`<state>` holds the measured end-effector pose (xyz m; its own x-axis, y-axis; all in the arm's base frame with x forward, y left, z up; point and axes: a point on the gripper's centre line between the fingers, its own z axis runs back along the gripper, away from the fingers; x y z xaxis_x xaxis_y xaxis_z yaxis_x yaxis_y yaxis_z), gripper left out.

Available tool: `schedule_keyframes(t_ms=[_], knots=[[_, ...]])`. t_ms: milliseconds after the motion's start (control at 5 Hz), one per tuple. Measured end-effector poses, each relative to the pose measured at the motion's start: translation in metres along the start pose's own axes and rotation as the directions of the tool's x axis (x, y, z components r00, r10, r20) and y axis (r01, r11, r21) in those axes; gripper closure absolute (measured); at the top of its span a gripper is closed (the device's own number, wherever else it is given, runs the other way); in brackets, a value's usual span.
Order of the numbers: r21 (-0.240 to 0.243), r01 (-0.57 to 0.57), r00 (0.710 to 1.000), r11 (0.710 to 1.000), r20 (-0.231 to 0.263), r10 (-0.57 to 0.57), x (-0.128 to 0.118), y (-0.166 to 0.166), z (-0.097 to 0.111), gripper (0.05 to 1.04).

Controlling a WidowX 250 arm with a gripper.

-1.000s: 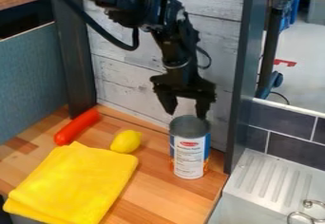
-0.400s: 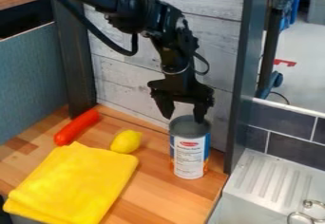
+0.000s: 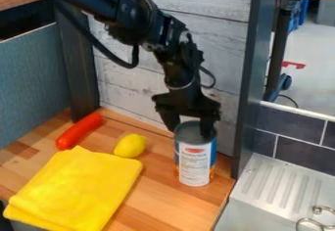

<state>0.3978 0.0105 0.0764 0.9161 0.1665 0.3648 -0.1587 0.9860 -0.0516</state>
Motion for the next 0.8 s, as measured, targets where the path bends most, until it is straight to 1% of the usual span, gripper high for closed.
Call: schedule_keyframes(t_ms=[200, 400, 600, 800], knots=[[-0.009, 0.013, 0.994, 1.0, -0.112, -0.014, -0.024, 0.0, 0.008, 0.083], [0.01, 0.002, 0.969, 1.0, -0.245, 0.0, -0.054, 0.005, 0.019, 0.083], [0.049, -0.029, 0.94, 0.998, -0.339, 0.044, -0.088, 0.016, 0.033, 0.083], [0.037, -0.064, 0.927, 0.997, -0.367, 0.073, -0.114, 0.028, 0.043, 0.083]])
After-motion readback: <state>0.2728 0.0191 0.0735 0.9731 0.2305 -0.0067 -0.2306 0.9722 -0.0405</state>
